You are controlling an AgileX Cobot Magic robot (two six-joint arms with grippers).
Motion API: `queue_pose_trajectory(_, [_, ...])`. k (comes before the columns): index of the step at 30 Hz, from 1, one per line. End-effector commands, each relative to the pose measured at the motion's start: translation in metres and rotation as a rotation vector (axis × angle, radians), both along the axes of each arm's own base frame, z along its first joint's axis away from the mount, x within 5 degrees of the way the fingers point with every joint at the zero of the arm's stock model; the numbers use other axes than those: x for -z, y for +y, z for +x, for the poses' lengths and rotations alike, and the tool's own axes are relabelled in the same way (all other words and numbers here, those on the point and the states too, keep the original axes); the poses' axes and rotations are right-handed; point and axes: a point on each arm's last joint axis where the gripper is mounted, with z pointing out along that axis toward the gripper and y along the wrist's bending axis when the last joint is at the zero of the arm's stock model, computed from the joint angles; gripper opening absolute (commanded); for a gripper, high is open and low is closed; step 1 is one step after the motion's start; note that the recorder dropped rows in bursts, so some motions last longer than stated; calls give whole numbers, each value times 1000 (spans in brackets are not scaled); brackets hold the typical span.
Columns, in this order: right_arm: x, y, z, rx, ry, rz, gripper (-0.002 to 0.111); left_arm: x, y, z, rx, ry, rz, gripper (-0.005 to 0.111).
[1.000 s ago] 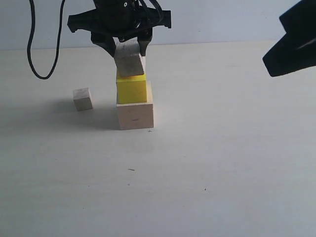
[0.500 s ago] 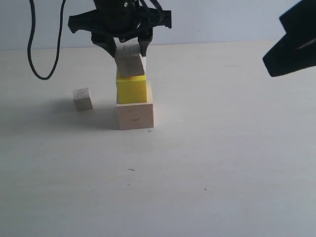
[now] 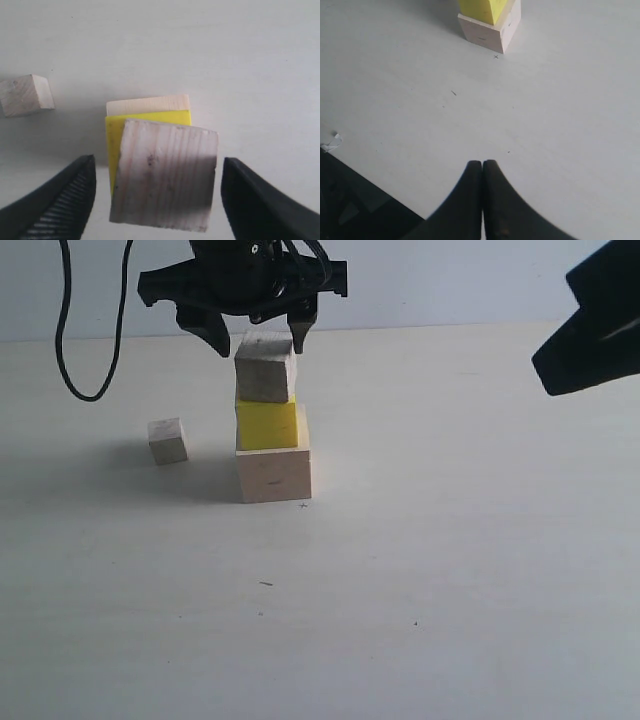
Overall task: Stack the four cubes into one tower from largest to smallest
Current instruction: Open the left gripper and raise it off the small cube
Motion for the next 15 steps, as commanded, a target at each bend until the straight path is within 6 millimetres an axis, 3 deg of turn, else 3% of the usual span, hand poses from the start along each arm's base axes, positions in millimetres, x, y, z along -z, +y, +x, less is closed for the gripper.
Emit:
queue_pose_trajectory(1, [1, -1, 0, 0, -6, -6, 0, -5, -2, -1, 2, -13, -11, 69])
queue_pose_trajectory(15, [-1, -5, 7, 29, -85, -46, 0, -14, 1, -4, 34, -34, -10, 69])
